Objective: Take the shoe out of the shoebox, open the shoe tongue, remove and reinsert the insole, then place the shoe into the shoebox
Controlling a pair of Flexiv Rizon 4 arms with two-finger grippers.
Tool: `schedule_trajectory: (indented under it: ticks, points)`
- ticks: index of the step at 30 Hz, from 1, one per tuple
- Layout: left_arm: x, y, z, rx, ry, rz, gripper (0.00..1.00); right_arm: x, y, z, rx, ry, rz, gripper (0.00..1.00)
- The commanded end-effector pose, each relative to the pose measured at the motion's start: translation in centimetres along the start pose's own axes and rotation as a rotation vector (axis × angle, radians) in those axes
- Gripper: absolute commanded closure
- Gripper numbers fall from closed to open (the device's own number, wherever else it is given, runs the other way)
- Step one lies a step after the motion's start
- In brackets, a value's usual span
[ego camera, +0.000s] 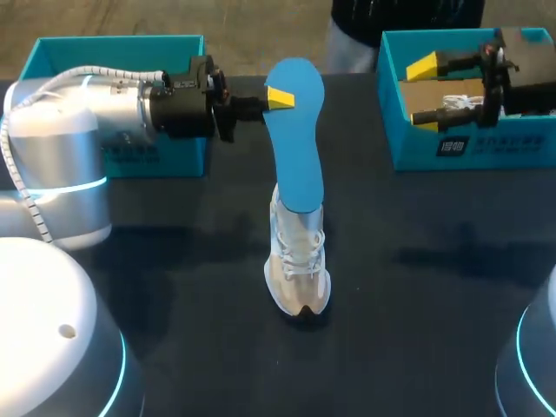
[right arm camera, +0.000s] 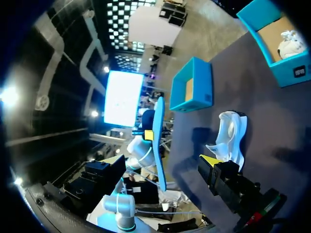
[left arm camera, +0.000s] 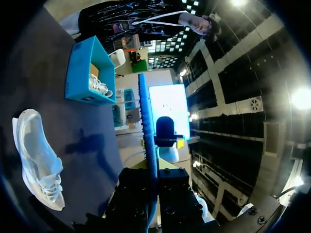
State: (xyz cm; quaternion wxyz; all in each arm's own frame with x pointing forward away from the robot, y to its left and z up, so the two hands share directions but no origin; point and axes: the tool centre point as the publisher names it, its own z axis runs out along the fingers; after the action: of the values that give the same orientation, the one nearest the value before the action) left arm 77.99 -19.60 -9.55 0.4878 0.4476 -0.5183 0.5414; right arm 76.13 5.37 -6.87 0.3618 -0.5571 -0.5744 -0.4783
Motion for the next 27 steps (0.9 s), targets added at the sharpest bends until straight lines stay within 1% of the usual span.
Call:
schedule_trajectory:
  ticks: [1, 3, 11, 22, 27]
  points:
    - [-0.1, 0.1, 0.2, 0.011, 0.001, 0.003, 1.0, 2.0, -0.5, 0.3, -0.013, -0.154, 0.015, 0.0]
    - [-0.1, 0.1, 0.2, 0.015, 0.0, 0.005, 1.0, 2.7, -0.7, 0.6, -0.021, -0.214, 0.018, 0.0]
    - [-0.1, 0.1, 0.2, 0.015, 0.0, 0.005, 1.0, 4.9, -1.2, 2.3, -0.009, -0.421, 0.023, 0.0]
    - [-0.1, 0.1, 0.2, 0.015, 0.0, 0.005, 1.0, 7.2, -1.6, 4.5, 0.003, -0.636, 0.028, 0.0]
    - [-0.1, 0.1, 0.2, 0.015, 0.0, 0.005, 1.0, 7.6, -1.3, 5.5, 0.028, -0.698, 0.031, 0.0]
